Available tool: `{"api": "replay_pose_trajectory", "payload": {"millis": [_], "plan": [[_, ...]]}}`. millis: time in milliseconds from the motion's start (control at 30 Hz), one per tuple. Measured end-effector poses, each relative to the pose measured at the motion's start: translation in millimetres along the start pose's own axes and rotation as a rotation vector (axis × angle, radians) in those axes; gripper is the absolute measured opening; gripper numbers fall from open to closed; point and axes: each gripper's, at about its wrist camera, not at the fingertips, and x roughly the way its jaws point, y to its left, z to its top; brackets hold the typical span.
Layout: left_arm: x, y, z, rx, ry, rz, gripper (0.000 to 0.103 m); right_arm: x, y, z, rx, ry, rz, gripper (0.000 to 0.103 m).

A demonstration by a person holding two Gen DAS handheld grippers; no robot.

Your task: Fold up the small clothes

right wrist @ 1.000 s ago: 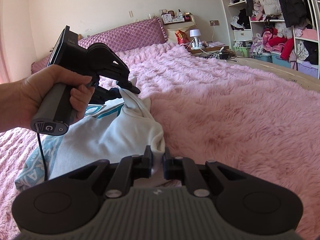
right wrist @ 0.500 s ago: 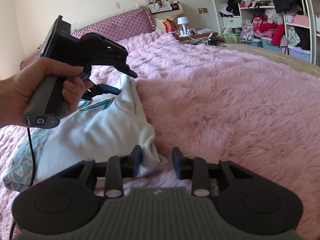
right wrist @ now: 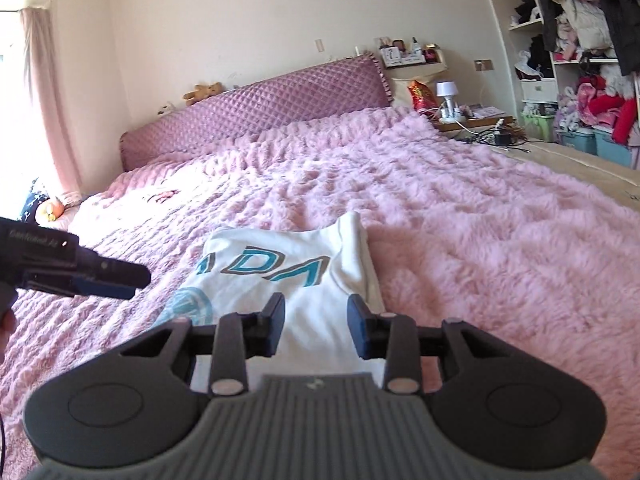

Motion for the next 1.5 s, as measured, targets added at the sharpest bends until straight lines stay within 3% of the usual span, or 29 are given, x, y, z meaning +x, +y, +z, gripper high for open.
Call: {"api": "replay_pose_trajectory", "payload": {"millis": [200,333,433,567,700,833,900,1067,1167,1300,1500], "plan": [[18,13,-18,-0.091,0.016,-0.106,0.058,25,22,-1,-0.071,0.04,-0.019,0.032],[37,20,-27,-0.106,0.037,-0.077,0.057,38,25,-10,-0.079,0.087,-0.059,0.032],[44,28,-39,-0.09,0.05,-0.068,0.051,51,18,-21,-0.073,0.14,-0.114,0.032],[50,36,-51,-0.102,0.049,-0.075,0.044,60,3,-31,-0.039,0.164,-0.122,0.034],[51,40,-53,-0.142,0.044,-0.085,0.043,62,-2,-30,-0.036,0.181,-0.111,0.034],[37,29,-32,-0.135,0.024,-0.065,0.045,53,3,-9,-0.046,0.118,-0.091,0.034],[31,24,-19,-0.097,-0.025,-0.049,0.059,56,7,8,-0.083,0.069,-0.052,0.034],[44,24,13,-0.076,-0.051,-0.023,0.061,97,6,47,-0.119,-0.027,0.008,0.028],[57,30,24,-0.082,-0.052,-0.016,0.06,132,-4,63,-0.091,-0.017,0.021,0.028],[71,38,24,-0.096,-0.033,-0.015,0.06,174,-14,75,-0.095,0.016,-0.027,0.028],[84,46,12,-0.081,-0.003,-0.013,0.06,217,-28,71,-0.117,0.082,-0.085,0.028]]}}
